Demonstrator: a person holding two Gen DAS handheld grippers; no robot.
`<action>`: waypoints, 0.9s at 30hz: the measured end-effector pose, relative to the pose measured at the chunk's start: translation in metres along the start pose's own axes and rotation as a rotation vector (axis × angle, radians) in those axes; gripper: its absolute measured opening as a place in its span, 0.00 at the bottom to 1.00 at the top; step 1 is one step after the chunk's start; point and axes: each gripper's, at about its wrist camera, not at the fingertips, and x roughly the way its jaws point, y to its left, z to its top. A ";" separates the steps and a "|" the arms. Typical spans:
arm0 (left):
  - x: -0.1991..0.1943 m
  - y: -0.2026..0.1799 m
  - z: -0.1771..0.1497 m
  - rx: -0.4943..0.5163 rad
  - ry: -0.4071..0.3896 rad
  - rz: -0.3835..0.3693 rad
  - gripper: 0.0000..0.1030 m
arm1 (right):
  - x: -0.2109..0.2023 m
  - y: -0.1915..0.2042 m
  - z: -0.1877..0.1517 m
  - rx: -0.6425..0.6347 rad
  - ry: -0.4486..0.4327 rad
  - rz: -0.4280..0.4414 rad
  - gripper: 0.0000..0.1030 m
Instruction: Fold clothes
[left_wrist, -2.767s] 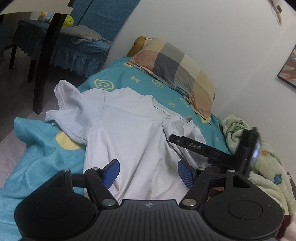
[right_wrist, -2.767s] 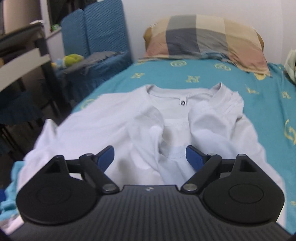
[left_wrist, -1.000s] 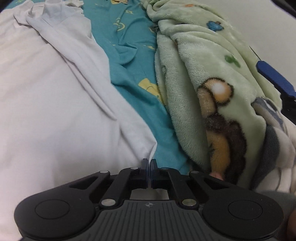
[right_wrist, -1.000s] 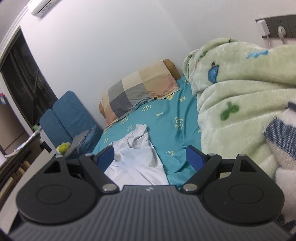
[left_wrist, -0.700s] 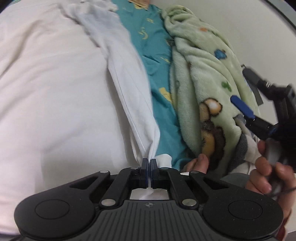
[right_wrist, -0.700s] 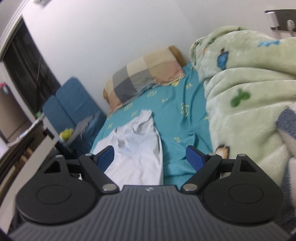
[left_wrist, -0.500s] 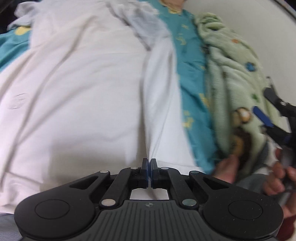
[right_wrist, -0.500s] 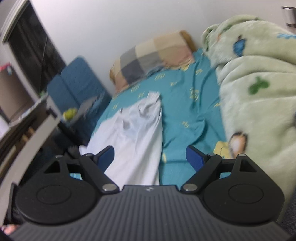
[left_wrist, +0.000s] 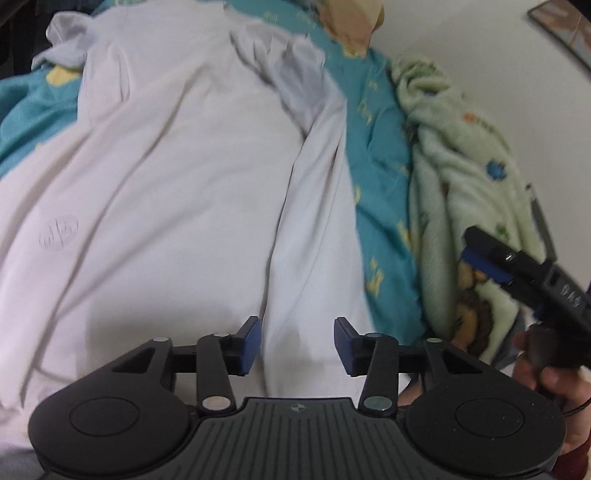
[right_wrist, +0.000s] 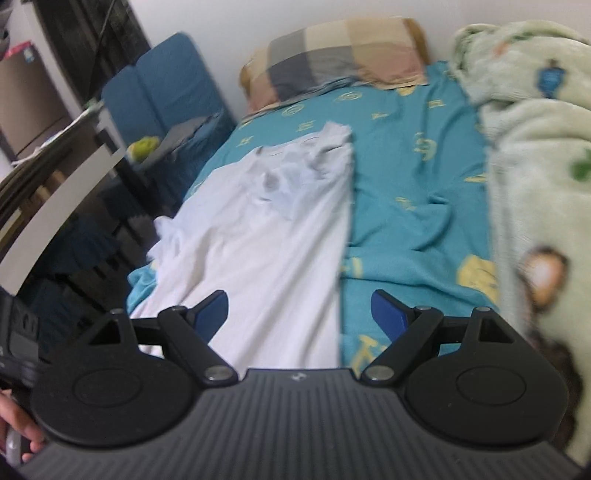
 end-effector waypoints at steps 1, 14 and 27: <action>-0.003 -0.001 0.010 -0.011 -0.034 -0.002 0.55 | 0.005 0.007 0.007 -0.009 -0.001 -0.001 0.83; 0.054 -0.006 0.199 -0.029 -0.322 0.063 0.70 | 0.100 0.001 0.014 0.049 0.008 -0.089 0.83; 0.213 -0.019 0.289 -0.016 -0.240 0.148 0.09 | 0.134 -0.028 0.027 0.051 -0.028 -0.135 0.83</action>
